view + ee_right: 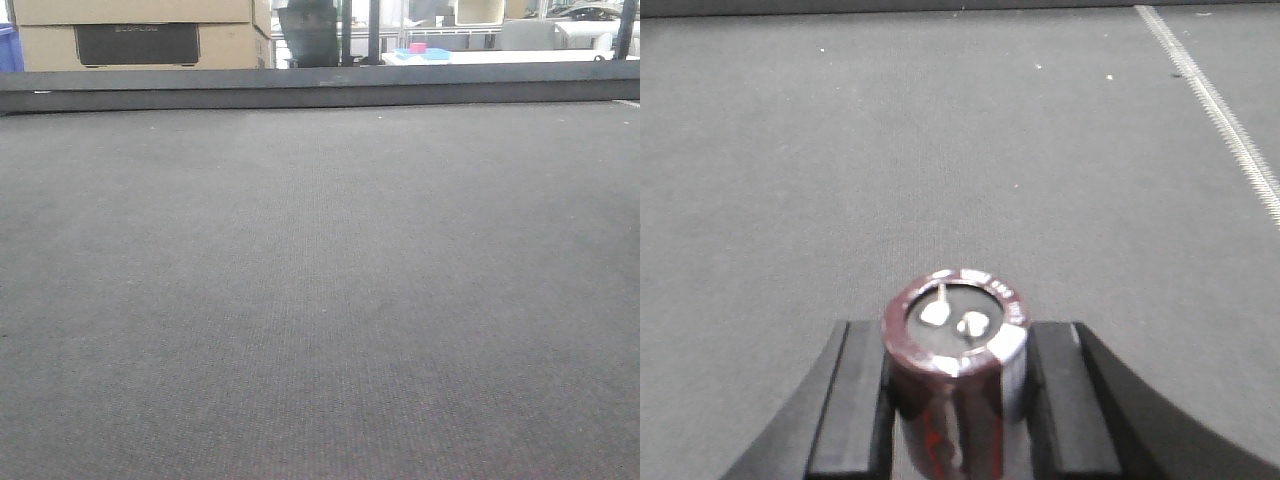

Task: Place cylindrical capacitor in blue bin on shelf
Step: 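Hold both objects up while the base turns away from the table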

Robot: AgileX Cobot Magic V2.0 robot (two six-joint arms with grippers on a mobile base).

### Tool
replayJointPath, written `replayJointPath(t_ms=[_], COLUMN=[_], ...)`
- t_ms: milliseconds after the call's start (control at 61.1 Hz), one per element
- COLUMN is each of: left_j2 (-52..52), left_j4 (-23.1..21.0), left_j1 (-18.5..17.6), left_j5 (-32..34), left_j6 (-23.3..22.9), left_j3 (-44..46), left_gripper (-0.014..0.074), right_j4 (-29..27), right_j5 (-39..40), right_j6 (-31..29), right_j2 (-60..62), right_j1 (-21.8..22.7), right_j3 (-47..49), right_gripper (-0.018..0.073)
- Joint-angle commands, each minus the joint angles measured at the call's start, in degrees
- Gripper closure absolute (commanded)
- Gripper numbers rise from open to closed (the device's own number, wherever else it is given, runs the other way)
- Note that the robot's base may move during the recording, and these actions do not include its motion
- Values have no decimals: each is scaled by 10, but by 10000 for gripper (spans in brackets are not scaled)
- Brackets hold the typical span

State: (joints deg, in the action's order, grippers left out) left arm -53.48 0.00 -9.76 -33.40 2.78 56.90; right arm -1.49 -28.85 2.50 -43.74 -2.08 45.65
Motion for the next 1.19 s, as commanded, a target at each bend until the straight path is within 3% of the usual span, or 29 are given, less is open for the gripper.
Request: replayJointPath(t_ms=[0, 245, 1178], left_j2=[37, 93, 97], left_j4=[9, 9, 9], left_j1=[-5, -5, -5], left_j5=[-11, -20, -19], left_j6=[-4, -4, -4], left_j3=[-19, -48, -59], left_gripper=[708, 708, 708], right_j4=[8, 8, 8], right_j5=[-3, -39, -28], right_j6=[0, -2, -2], right_j2=[37, 82, 83], right_j1=[-13, -45, -45], right_j3=[-1, 0, 0], right_gripper=[721, 721, 721])
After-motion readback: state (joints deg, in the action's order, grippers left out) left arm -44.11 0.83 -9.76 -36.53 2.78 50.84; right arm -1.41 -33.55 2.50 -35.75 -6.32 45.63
